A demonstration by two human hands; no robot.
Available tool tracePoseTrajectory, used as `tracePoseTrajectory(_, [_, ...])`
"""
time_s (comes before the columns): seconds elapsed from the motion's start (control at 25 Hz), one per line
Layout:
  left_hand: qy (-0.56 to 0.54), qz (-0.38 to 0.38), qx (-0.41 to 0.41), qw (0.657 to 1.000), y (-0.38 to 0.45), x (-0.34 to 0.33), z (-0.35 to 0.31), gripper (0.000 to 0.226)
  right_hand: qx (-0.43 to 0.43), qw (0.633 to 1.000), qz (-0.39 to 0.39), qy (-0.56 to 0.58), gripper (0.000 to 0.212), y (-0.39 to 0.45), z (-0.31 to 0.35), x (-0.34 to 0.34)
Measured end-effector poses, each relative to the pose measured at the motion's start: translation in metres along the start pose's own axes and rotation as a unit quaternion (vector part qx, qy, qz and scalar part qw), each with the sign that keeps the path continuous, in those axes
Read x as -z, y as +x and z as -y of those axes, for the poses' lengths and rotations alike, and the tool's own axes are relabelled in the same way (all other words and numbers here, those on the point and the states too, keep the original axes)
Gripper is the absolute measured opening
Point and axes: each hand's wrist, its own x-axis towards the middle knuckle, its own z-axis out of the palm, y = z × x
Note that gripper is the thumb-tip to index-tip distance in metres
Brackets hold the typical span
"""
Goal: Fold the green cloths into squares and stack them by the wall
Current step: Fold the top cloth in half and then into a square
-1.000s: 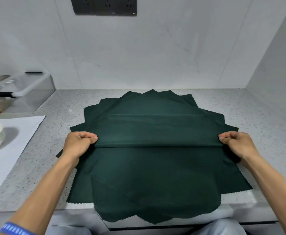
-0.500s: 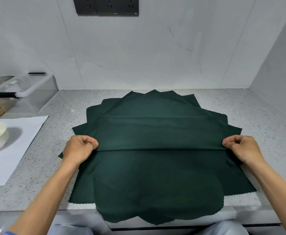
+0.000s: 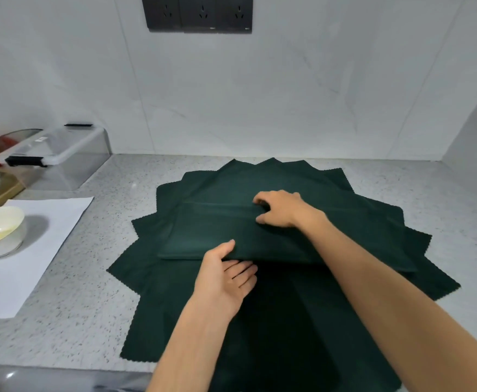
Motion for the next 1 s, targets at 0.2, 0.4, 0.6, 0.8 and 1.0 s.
tracePoseTrajectory(0.2, [-0.078, -0.049, -0.062, 0.994, 0.031, -0.003, -0.007, 0.040, -0.031, 0.996, 0.074, 0.038, 0.048, 0.058, 0.011, 0.000])
tracePoseTrajectory(0.4, [-0.151, -0.090, -0.119, 0.977, 0.053, -0.020, -0.014, 0.029, 0.000, 0.989, 0.079, 0.125, 0.019, 0.065, -0.007, -0.004])
tracePoseTrajectory(0.6, [-0.055, 0.021, -0.189, 0.980, 0.013, -0.039, -0.038, 0.030, 0.047, 0.965, 0.033, 0.257, 0.028, 0.024, -0.005, 0.022])
tracePoseTrajectory(0.8, [0.081, 0.179, -0.264, 0.944, -0.072, -0.067, -0.074, 0.032, 0.095, 0.826, 0.089, 0.548, 0.040, -0.049, 0.022, 0.086])
tracePoseTrajectory(1.0, [0.113, 0.313, -0.216, 0.918, -0.157, -0.079, -0.094, 0.042, 0.159, 0.674, 0.076, 0.717, 0.061, -0.114, 0.027, 0.135])
